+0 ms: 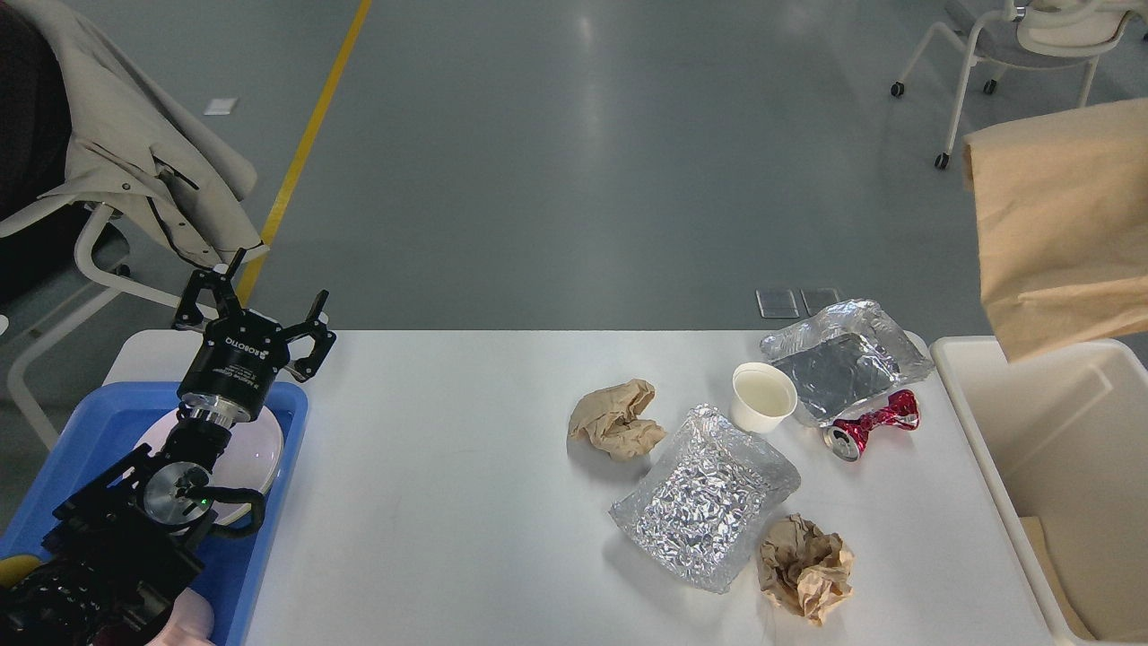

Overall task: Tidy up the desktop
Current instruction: 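Lift the brown paper bag with the right gripper toward the white bin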

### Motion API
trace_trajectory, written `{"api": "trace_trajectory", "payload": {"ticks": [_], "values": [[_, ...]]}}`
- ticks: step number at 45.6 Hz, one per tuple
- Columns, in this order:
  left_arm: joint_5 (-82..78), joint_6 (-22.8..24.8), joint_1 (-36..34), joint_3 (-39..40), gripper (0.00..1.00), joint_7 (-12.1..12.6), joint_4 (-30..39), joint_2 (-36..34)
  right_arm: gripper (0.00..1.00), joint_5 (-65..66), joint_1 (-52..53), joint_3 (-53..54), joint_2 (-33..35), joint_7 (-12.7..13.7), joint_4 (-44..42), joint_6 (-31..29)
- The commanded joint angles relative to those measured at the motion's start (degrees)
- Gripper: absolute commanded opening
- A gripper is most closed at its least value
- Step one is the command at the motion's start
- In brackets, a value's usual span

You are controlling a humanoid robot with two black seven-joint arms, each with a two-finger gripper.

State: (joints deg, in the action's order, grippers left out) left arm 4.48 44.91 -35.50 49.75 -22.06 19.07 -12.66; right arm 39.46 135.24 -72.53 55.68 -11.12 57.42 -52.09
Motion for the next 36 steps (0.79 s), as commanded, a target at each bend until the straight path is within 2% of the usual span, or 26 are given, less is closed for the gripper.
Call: {"api": "trace_trajectory", "payload": {"ticks": [1, 8, 13, 17, 22, 26, 36], "values": [[0.0, 0.0, 0.0, 0.0, 1.0, 0.0, 0.0, 0.0, 0.0, 1.05, -18.48, -0.07, -0.48, -0.04, -8.8, 15.58], [0.0, 0.0, 0.0, 0.0, 1.0, 0.0, 0.0, 0.0, 0.0, -2.1, -46.43, 1.51, -1.53, -0.48, -27.16, 34.57], [0.0, 0.0, 0.0, 0.0, 1.0, 0.0, 0.0, 0.09, 0.0, -12.89, -66.73, 5.64, -5.57, -0.48, -34.38, 41.0], [0.0, 0.0, 0.0, 0.0, 1.0, 0.0, 0.0, 0.0, 0.0, -21.6, -79.05, 8.01, -8.82, -0.39, -39.48, 43.55], [0.0, 0.0, 0.0, 0.0, 1.0, 0.0, 0.0, 0.0, 0.0, -29.16, -88.81, 9.42, -14.62, -0.3, -46.16, 45.49], [0.0, 0.0, 0.0, 0.0, 1.0, 0.0, 0.0, 0.0, 0.0, -32.08, -93.66, 10.48, -17.17, 0.05, -47.75, 46.81], [0.0, 0.0, 0.0, 0.0, 1.0, 0.0, 0.0, 0.0, 0.0, -32.7, -95.78, 12.94, -18.76, 0.23, -47.67, 48.92]]}}
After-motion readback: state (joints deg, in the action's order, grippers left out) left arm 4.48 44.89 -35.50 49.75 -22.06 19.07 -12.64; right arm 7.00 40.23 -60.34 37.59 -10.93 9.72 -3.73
